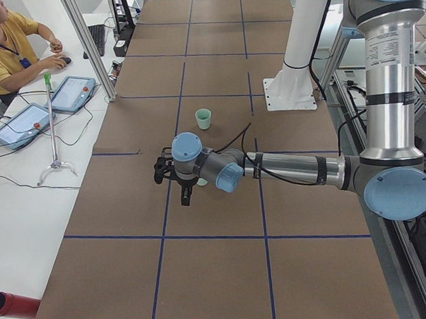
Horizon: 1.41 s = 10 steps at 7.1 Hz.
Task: Stack cups
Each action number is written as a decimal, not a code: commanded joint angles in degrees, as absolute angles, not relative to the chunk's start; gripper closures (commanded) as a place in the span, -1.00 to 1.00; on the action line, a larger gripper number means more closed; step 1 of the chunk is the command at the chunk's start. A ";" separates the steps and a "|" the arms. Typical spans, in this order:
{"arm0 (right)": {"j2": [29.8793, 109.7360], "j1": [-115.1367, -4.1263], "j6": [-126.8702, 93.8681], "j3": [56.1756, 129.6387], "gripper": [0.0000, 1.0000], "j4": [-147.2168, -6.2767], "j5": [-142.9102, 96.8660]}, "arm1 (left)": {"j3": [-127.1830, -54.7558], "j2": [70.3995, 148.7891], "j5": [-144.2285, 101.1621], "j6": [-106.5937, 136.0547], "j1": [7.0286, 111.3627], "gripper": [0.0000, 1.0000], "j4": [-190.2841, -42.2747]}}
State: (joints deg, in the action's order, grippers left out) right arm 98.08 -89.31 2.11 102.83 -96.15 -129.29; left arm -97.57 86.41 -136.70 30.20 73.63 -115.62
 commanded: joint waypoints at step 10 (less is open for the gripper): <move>98.17 -89.30 2.11 102.83 -1.00 -96.15 -129.29 | -96.51 87.71 -126.65 47.72 58.27 1.00 -122.61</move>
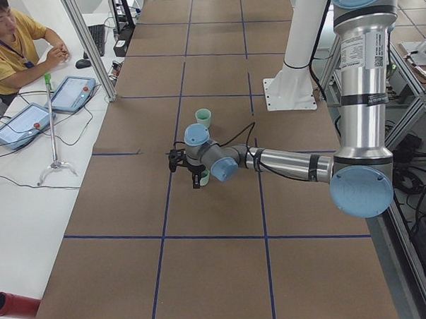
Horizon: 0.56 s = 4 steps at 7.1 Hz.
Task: Stack cups
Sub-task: 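Lower the left gripper onto the rim of the outer green cup and grasp it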
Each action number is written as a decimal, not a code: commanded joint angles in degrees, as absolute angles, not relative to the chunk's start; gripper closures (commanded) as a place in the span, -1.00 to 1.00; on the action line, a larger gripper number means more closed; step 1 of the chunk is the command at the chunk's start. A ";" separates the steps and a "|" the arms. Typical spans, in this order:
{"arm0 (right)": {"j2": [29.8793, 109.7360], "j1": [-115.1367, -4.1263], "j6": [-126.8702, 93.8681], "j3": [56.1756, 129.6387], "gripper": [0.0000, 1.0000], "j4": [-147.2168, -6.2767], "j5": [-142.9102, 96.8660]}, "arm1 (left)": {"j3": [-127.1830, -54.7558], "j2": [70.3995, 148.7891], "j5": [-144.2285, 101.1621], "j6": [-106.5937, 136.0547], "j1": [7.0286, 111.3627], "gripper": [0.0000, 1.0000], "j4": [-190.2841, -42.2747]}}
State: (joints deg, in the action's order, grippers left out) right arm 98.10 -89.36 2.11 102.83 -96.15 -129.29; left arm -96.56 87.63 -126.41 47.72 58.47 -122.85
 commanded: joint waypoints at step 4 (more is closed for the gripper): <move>98.09 -89.30 2.11 102.83 -1.00 -96.15 -129.29 | -97.81 87.98 -126.65 47.72 58.27 1.00 -122.61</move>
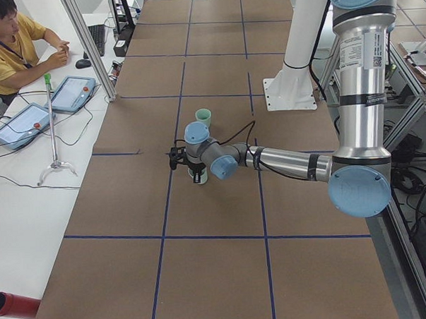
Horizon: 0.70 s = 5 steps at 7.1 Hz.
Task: Stack cups
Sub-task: 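Lower the left gripper onto the rim of the outer green cup and grasp it, then lift the green cup with the left gripper and carry it over the other cup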
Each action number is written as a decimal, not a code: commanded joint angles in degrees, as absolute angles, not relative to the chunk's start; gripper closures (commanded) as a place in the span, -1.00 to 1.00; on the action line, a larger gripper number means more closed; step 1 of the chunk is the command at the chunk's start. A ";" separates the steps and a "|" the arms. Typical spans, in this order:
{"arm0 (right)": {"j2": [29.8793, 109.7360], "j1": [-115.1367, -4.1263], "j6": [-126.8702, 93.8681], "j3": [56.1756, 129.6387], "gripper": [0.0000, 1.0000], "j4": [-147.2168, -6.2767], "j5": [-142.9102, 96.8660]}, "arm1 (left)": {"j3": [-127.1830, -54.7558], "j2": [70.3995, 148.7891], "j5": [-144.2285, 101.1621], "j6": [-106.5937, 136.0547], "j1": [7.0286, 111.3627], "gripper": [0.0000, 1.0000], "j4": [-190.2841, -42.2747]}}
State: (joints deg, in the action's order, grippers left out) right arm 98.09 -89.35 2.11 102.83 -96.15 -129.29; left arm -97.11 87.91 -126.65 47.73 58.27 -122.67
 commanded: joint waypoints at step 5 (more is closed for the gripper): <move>98.09 -89.38 2.11 102.83 -1.00 -96.15 -129.29 | -104.49 101.38 -128.06 60.95 58.62 1.00 -111.57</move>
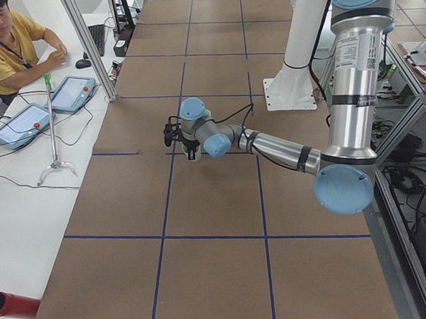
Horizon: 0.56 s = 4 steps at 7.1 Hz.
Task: Stack cups
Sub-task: 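Lift the green cup with the left gripper and carry it over the other cup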
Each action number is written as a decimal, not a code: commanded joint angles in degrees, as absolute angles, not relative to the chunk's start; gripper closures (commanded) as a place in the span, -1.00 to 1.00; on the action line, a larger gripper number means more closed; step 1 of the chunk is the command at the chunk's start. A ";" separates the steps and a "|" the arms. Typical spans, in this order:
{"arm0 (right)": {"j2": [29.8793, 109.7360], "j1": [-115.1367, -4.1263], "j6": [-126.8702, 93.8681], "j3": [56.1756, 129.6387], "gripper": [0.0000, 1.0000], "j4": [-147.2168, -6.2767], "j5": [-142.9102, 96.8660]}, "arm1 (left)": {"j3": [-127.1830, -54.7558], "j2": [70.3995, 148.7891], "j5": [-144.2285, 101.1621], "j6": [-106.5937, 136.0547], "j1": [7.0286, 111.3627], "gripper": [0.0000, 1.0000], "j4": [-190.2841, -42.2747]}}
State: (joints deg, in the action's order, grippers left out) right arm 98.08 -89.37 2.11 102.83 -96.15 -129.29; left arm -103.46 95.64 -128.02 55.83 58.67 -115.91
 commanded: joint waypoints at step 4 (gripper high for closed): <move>98.09 -89.30 2.11 102.83 -1.00 -96.15 -129.29 | -106.07 113.01 -121.83 73.12 50.56 1.00 -103.48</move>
State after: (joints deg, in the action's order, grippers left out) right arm 98.08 -89.34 2.11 102.83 -96.15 -129.29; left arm -105.12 110.28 -123.92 71.38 53.64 -107.10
